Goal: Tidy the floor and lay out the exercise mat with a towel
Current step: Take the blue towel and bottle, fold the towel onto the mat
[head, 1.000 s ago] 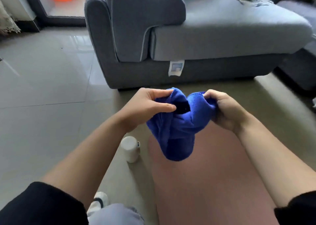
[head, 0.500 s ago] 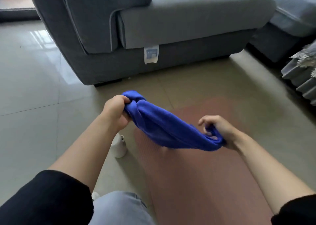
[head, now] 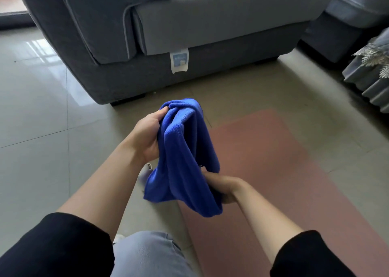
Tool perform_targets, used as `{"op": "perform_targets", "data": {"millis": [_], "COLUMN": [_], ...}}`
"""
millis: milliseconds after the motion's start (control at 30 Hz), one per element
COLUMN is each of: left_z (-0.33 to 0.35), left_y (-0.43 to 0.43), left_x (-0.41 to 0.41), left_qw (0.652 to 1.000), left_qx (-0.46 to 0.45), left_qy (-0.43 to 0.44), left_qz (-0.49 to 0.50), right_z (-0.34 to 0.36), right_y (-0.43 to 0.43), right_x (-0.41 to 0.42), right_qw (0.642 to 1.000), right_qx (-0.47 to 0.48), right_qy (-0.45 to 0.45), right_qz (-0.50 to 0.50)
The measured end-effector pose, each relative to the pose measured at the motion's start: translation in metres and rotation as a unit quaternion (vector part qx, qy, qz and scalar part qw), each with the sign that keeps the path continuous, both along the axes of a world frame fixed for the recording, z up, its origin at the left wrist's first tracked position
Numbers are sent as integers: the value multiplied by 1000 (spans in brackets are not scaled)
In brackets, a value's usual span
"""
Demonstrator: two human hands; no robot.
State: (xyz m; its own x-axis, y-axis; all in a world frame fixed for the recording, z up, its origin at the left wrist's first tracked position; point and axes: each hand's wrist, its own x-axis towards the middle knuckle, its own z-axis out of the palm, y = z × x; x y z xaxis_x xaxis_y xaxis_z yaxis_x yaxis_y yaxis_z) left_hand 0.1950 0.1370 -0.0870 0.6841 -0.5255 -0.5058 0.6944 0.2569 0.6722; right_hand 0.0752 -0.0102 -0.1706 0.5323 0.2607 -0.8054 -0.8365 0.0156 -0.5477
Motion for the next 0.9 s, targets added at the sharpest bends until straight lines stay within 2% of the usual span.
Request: {"op": "perform_targets", "data": {"millis": [100,200,300,433,533,567,633,700,767,833,867,900], "left_z": [-1,-1,-4,-10,-8,-4,4,11,20,31,38,43], "left_y": [2,7,10,9,4,1,-6,-15,-23,-28,-28,-27], "left_x": [3,9,22,31,30,29,27,25,21,19,19,19], "left_qw": [1000,1000,995,951,934,928,919,911,923,958,969,973], "left_qx": [10,24,90,275,318,332,345,355,331,257,221,193], "left_qy": [1,-3,-34,-111,-125,-133,-161,-193,-189,-127,-95,-75], "left_qz": [-13,1,42,87,107,106,100,85,54,-11,-57,-99], "right_z": [-12,-5,3,21,35,39,49,63,82,98,103,107], "right_y": [11,4,-24,-73,-109,-119,-133,-144,-156,-168,-173,-178], "right_x": [7,10,6,2,-2,-6,-13,-19,-25,-30,-31,-32], "right_qw": [986,957,925,900,855,851,874,920,958,960,952,947], "right_qx": [74,98,121,6,-94,-121,-183,-204,-208,-271,-302,-311], "right_qy": [-84,-153,-204,-201,-191,-182,-152,-115,-70,-52,-52,-67], "right_qz": [-122,-228,-296,-387,-473,-478,-424,-313,-186,-48,-22,-39]}}
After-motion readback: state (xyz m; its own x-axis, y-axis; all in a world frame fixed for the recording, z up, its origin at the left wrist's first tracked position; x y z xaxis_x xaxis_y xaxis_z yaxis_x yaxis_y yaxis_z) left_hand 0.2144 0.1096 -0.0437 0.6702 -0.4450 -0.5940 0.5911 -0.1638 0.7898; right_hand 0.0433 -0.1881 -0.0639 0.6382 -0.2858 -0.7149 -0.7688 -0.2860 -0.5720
